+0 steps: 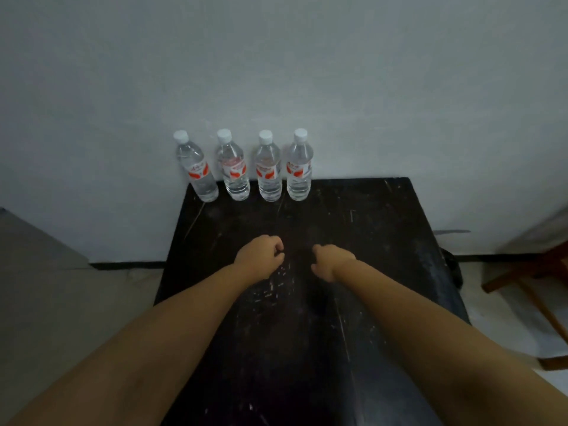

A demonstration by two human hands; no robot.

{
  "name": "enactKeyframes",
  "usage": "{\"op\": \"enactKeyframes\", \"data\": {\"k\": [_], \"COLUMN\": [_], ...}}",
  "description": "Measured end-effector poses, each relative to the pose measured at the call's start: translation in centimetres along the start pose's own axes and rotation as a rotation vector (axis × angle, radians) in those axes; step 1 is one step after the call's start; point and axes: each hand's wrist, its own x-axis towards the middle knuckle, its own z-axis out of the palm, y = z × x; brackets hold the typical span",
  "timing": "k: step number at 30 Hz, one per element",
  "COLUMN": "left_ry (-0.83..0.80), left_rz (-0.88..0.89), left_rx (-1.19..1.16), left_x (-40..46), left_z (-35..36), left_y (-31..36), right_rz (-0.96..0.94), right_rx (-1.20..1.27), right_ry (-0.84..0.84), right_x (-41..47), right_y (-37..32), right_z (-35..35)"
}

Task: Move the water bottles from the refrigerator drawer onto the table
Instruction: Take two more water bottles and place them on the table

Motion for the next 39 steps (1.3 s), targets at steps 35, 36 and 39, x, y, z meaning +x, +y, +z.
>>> {"op": "enactKeyframes", "data": {"k": [35, 36, 39], "left_ry": [-0.57, -0.582, -0.618], "left_rz": [0.897, 0.922, 1.017], "left_rx": [0.341, 0.337, 0.368], "left_x": [-31.9, -33.7, -41.1], "left_z": [15.0, 16.0, 19.8], "left_y": [18.8, 19.5, 21.4], "right_rz": [0.978, 1.01, 1.115], "right_rx": [0.715, 0.738, 0.798], "right_ry": [0.354, 0.371, 0.409], "right_x": [-46.0, -47.7, -54.6], "right_y": [2.1, 2.3, 2.1], "right_z": [28.3, 29.9, 35.7]}}
